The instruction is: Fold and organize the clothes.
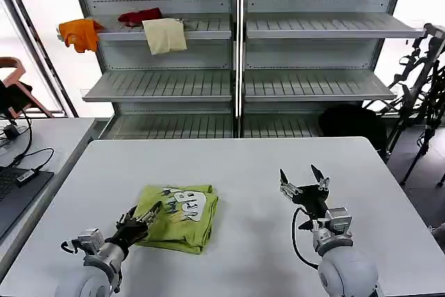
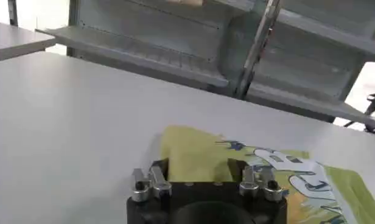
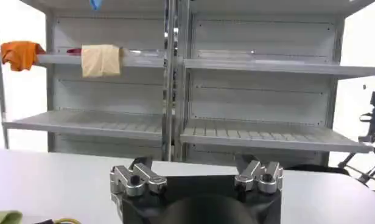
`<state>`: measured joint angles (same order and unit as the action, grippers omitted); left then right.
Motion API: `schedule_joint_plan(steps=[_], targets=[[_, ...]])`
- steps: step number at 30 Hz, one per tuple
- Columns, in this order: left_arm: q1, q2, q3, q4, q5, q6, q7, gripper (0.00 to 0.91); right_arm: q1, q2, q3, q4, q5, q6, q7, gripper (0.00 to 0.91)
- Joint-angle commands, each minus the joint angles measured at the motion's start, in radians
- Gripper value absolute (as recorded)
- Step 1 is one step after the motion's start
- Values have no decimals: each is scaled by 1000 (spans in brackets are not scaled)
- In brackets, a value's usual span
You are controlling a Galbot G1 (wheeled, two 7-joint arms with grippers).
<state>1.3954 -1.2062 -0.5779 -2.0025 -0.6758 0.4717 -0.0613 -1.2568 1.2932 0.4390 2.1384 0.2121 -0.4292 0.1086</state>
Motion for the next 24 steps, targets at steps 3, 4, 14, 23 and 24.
schedule_joint_plan(steps=[3, 4, 14, 23, 24], targets=[[1, -6, 3, 7, -15, -40, 9, 131, 1, -2, 1, 3, 0, 0, 1, 907], [1, -7, 3, 8, -11, -42, 12, 111, 1, -2, 1, 3, 0, 0, 2, 907], [-2, -4, 10, 12, 36, -102, 15, 0, -1, -1, 1, 7, -4, 1, 3, 907], [-1, -12, 16, 38, 85, -149, 28, 0, -2, -2, 2, 11, -6, 1, 5, 907], [-1, -13, 17, 40, 99, -158, 30, 0, -2, -2, 1, 12, -6, 1, 5, 907]])
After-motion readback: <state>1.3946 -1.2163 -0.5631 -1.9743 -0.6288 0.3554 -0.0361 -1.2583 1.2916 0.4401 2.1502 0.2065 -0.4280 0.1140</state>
